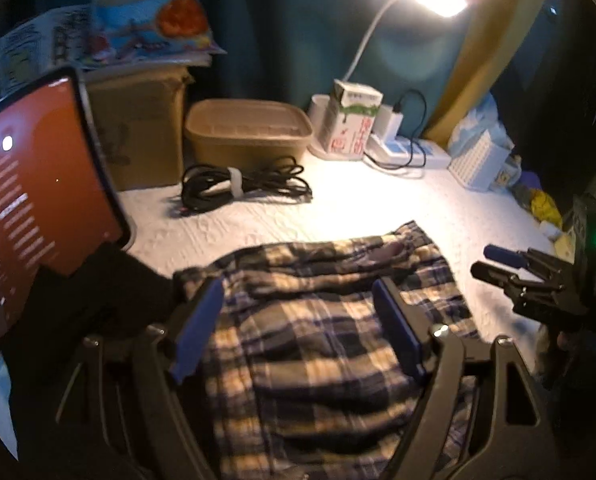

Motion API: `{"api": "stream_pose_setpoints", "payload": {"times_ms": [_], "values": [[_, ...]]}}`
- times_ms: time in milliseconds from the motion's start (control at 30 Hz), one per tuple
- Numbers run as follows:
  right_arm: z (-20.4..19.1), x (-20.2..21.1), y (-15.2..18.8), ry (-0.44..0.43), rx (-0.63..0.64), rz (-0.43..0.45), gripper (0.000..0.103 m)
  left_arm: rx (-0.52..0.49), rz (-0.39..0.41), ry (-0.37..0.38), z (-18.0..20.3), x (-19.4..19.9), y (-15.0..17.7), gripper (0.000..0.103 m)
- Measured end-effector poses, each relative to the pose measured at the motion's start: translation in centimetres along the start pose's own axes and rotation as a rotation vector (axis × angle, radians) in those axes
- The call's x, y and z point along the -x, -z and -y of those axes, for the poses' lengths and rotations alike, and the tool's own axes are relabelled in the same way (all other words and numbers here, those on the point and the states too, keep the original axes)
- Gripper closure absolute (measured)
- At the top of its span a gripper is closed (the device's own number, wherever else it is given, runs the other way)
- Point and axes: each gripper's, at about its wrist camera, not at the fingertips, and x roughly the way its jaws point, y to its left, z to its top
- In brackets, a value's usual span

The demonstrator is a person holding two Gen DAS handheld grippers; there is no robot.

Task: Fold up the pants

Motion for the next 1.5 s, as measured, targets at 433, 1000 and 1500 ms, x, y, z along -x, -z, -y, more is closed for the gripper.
{"api": "stream_pose_setpoints", "payload": {"times_ms": [433, 1000, 1500], "values": [[0.1, 6.4, 3.3, 0.039, 0.007, 0.056, 0.042, -0.019, 0.075, -0.018, 4.7, 5.4, 5.1, 0.025], [1.3, 15.4, 7.9, 0.095, -0.006, 0.162, 0.039, -0.029, 0.164, 0.042, 11.1, 10.6, 9.3, 0.025], [0.2, 25.0, 10.5, 0.184, -0.004, 0.316, 0.038, -0.099, 0.333, 0.063, 15.7, 17.7, 9.8, 0.025]]}}
